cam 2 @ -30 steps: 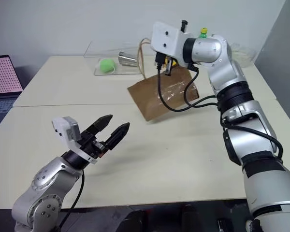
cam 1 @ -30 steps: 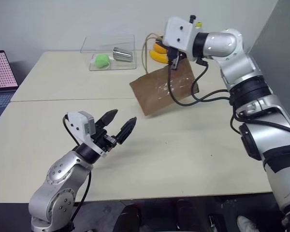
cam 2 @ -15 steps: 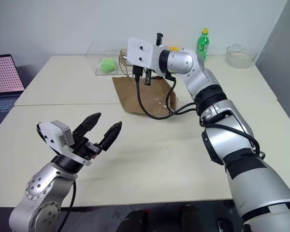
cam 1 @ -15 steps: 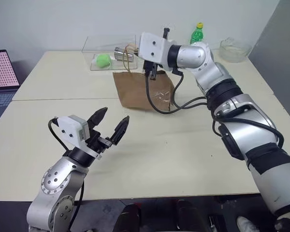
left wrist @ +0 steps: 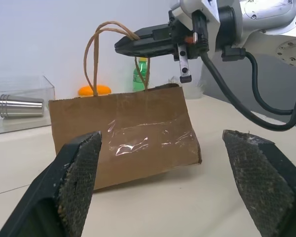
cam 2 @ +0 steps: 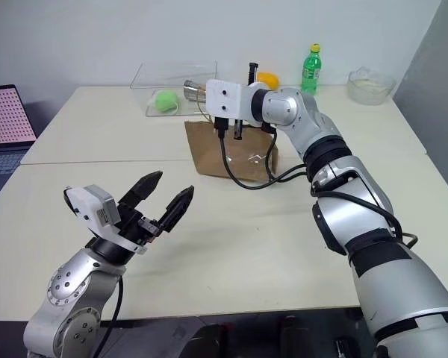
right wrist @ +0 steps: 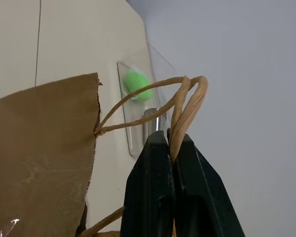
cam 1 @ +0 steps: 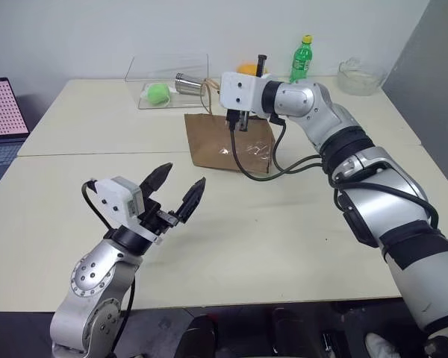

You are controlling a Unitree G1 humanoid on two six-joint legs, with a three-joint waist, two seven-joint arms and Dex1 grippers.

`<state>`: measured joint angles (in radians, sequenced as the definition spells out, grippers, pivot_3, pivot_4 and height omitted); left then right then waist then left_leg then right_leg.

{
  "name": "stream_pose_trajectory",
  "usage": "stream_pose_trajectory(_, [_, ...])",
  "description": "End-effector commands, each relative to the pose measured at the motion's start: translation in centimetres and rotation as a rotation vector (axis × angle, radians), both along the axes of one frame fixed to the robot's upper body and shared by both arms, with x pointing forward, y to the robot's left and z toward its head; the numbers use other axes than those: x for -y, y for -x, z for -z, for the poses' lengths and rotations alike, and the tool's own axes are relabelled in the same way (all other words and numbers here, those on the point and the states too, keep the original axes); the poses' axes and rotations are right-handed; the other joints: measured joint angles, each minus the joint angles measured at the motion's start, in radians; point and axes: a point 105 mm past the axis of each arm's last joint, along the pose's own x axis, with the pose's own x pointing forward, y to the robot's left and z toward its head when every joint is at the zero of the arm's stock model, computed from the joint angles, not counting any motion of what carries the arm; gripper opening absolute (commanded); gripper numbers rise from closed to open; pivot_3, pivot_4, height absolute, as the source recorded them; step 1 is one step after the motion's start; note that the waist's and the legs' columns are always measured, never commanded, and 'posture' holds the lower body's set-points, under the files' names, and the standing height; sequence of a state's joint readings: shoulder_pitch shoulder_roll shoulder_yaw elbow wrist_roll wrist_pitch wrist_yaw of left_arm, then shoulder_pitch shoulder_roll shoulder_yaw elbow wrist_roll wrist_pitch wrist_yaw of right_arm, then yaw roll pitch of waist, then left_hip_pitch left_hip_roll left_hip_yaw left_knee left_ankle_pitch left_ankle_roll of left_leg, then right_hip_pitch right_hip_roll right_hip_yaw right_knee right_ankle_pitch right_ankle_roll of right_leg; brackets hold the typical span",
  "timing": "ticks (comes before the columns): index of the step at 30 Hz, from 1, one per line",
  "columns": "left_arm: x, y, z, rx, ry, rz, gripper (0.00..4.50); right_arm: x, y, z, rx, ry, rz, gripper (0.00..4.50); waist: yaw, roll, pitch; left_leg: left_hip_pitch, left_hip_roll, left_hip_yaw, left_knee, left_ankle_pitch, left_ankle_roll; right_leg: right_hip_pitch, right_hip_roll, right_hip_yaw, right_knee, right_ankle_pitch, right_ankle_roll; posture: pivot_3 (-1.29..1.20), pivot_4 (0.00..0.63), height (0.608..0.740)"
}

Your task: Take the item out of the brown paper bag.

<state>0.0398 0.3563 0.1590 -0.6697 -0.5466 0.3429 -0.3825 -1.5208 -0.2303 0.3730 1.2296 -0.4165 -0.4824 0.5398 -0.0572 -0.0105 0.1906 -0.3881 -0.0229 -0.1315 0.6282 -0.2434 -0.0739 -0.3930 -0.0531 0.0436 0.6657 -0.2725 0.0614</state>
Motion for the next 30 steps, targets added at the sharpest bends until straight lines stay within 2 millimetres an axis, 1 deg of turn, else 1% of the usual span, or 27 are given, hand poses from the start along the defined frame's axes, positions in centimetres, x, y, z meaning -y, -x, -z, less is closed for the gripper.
stream_pose_trajectory(1, [0.5, 0.2, -0.9, 0.048, -0.007, 0.019, 4.12, -0.3, 0.4, -2.6, 0.09, -0.031, -0.016, 0.02, 0.0, 0.0, 0.0, 0.0, 0.0, 0.0, 0.0, 0.0, 0.0, 0.0, 0.0, 0.0, 0.0, 0.0, 0.0, 0.0, 0.15, 0.74])
stream_pose_trajectory(6, [0.9, 0.2, -1.1, 0.056, -0.009, 0.031, 4.12, -0.5, 0.4, -2.3, 0.112, -0.006, -0.016, 0.02, 0.0, 0.0, 0.0, 0.0, 0.0, 0.0, 0.0, 0.0, 0.0, 0.0, 0.0, 0.0, 0.0, 0.0, 0.0, 0.0, 0.15, 0.74])
stream_pose_trajectory(14, [1.5, 0.0, -1.5, 0.068, -0.01, 0.044, 4.12, 0.1, -0.4, -1.8, 0.108, 0.008, 0.05, 0.02, 0.0, 0.0, 0.0, 0.0, 0.0, 0.0, 0.0, 0.0, 0.0, 0.0, 0.0, 0.0, 0.001, 0.0, 0.0, 0.0, 0.15, 0.74])
stream_pose_trajectory(17, [1.6, -0.2, -1.6, 0.067, -0.002, 0.052, 4.12, 0.1, -0.5, -1.5, 0.086, -0.003, 0.055, 0.65, 0.0, 0.0, 0.0, 0.0, 0.0, 0.0, 0.0, 0.0, 0.0, 0.0, 0.0, 0.0, 0.001, 0.0, 0.0, 0.0, 0.15, 0.74])
stream_pose_trajectory(18, [1.7, -0.2, -1.6, 0.066, 0.0, 0.054, 4.12, 0.1, -0.5, -1.5, 0.08, -0.003, 0.055, 0.93, 0.0, 0.0, 0.0, 0.0, 0.0, 0.0, 0.0, 0.0, 0.0, 0.0, 0.0, 0.0, 0.001, 0.0, 0.0, 0.0, 0.15, 0.74])
stream_pose_trajectory(21, [1.7, -0.4, -1.6, 0.063, 0.01, 0.057, 4.12, 0.3, -0.5, -1.5, 0.061, -0.01, 0.054, 2.03, 0.0, 0.0, 0.0, 0.0, 0.0, 0.0, 0.0, 0.0, 0.0, 0.0, 0.0, 0.0, 0.001, 0.0, 0.0, 0.0, 0.15, 0.74])
stream_pose_trajectory(25, [2.0, -0.7, -1.8, 0.066, 0.018, 0.06, 4.12, 1.9, -0.4, -1.0, -0.09, -0.066, 0.034, 3.55, 0.001, 0.0, 0.0, 0.0, 0.0, 0.0, 0.0, 0.0, 0.0, 0.0, 0.0, 0.0, 0.001, 0.0, 0.0, 0.0, 0.15, 0.74])
stream_pose_trajectory(26, [2.0, -0.8, -1.8, 0.07, 0.017, 0.06, 4.12, 2.4, -0.4, -0.8, -0.123, -0.077, 0.024, 3.87, 0.001, 0.0, 0.0, 0.0, 0.0, 0.0, 0.0, 0.0, 0.0, 0.0, 0.0, 0.0, 0.001, 0.0, 0.0, 0.0, 0.15, 0.74])
stream_pose_trajectory(29, [2.0, -1.3, -1.9, 0.076, 0.008, 0.05, 4.12, 4.4, 0.1, -0.3, -0.204, -0.132, -0.003, 3.87, 0.004, -0.001, 0.0, 0.0, 0.0, -0.001, 0.0, 0.0, 0.0, 0.001, 0.0, -0.001, 0.0, 0.0, 0.0, 0.0, 0.15, 0.74])
stream_pose_trajectory(30, [1.8, -1.7, -1.8, 0.066, -0.004, 0.034, 4.12, 5.7, 0.7, -0.2, -0.246, -0.191, -0.004, 3.87, 0.007, -0.001, -0.001, 0.0, 0.0, -0.001, 0.001, 0.0, 0.0, 0.002, 0.0, -0.001, 0.0, 0.0, 0.0, 0.0, 0.15, 0.74])
